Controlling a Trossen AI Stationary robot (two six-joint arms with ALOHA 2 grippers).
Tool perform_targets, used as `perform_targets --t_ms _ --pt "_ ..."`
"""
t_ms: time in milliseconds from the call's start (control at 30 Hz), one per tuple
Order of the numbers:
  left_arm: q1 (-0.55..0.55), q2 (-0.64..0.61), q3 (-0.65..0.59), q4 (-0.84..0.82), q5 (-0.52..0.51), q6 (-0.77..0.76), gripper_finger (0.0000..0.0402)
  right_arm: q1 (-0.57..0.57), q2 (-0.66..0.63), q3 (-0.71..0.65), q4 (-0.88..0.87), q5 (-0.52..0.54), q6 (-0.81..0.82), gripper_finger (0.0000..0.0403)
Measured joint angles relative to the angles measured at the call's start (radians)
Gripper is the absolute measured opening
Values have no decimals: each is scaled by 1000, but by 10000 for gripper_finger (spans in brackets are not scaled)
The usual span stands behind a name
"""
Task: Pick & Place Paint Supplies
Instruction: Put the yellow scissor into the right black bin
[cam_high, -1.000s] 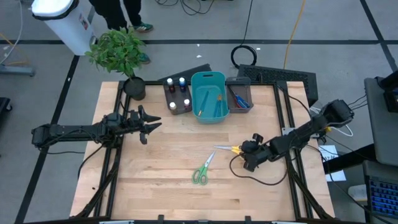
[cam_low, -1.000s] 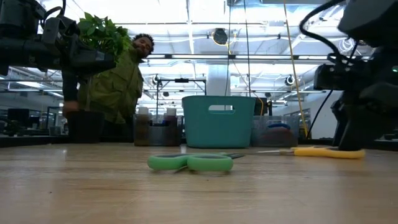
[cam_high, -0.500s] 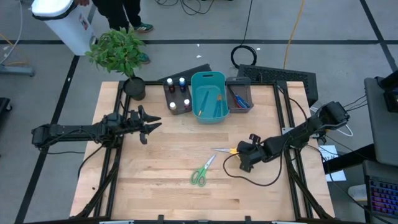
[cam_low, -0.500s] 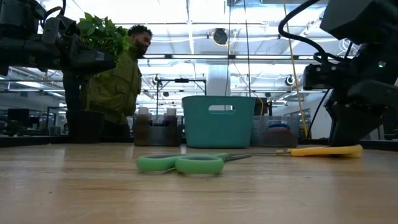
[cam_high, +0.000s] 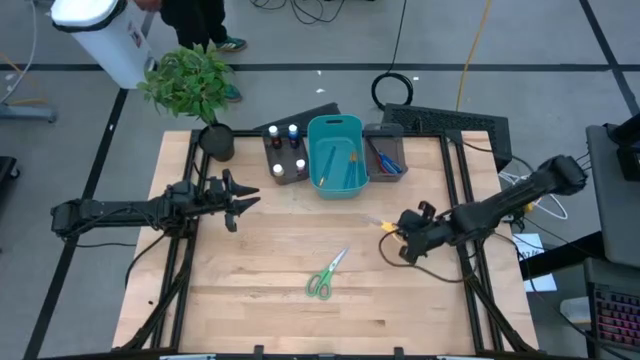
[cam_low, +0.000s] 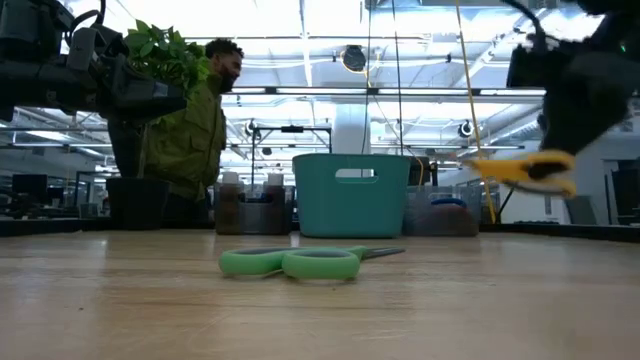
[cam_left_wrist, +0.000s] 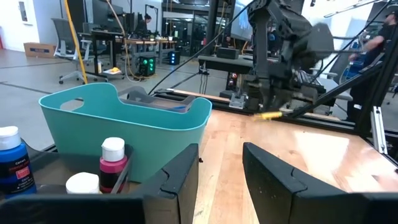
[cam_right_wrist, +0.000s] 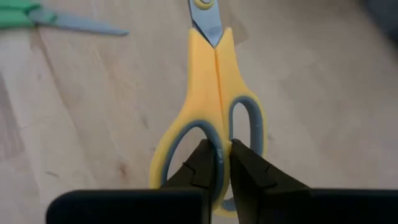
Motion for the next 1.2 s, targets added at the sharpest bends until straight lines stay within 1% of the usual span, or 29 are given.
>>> perform_targets --t_ms 100,200,300,367,433,533,633,700,800,900,1000,1200 --pt "0 0 0 2 0 0 131 -24 -82 53 -63 63 -7 15" --pt "0 0 0 2 0 -1 131 -79 -140 112 -128 136 -4 15" --pt "0 0 0 2 0 0 131 -188 -171 183 -173 145 -23 15" --pt "0 0 0 2 0 -1 131 -275 -176 231 -186 130 -58 15" --pt "0 0 0 2 0 0 131 -380 -168 274 -185 62 -102 15" --pt "0 0 0 2 0 -1 131 -573 -129 340 -193 -125 -158 15" --pt "0 0 0 2 0 0 131 -761 -61 388 -258 -307 -215 15" --pt "0 0 0 2 0 -1 131 -865 -2 409 -323 -386 -261 15" --pt "0 0 0 2 0 0 131 -985 90 428 -403 -448 -321 15" --pt "0 0 0 2 0 0 131 -1058 175 443 -435 -483 -365 15" --pt "0 0 0 2 0 -1 131 -1091 249 464 -430 -510 -398 15" --pt "0 0 0 2 0 -1 131 -1105 383 551 -428 -508 -451 15"
